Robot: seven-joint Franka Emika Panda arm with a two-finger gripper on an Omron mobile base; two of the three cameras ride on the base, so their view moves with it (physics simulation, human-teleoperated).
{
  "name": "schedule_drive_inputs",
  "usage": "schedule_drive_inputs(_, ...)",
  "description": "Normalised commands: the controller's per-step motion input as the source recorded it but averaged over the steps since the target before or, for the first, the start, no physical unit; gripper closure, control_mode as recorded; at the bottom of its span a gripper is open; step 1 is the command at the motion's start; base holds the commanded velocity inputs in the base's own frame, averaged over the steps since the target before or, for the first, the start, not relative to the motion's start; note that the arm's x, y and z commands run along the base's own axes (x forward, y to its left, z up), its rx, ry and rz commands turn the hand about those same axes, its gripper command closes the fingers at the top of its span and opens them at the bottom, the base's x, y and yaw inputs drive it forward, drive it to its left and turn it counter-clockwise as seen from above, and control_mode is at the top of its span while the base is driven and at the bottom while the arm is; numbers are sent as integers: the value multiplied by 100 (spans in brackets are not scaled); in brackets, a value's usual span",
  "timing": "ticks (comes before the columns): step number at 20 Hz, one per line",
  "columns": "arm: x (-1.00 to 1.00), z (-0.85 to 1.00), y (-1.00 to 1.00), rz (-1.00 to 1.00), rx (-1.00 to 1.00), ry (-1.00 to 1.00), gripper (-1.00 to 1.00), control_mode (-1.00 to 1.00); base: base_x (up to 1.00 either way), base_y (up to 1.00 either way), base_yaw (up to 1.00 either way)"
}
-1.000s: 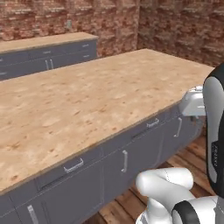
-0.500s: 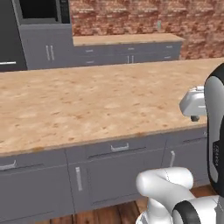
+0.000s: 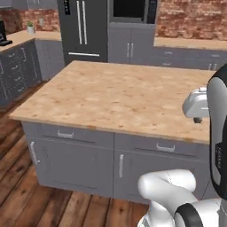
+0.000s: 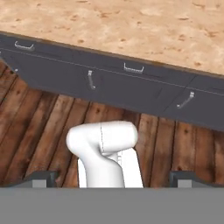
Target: Close all open cabinet doors.
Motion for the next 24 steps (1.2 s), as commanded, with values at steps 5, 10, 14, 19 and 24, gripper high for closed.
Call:
schedule_drive_inputs(5,0,0,0,0,0,0,-100,100,9,30,75)
schedule_drive_inputs(10,0,0,0,0,0,0,-100,100,0,37,48)
schedule_drive_inputs(14,0,0,0,0,0,0,-100,100,0,40,48)
schedule_drive_inputs(19,0,0,0,0,0,0,-100,100,10,38,58)
schedule_drive_inputs(24,0,0,0,0,0,0,-100,100,10,35,57)
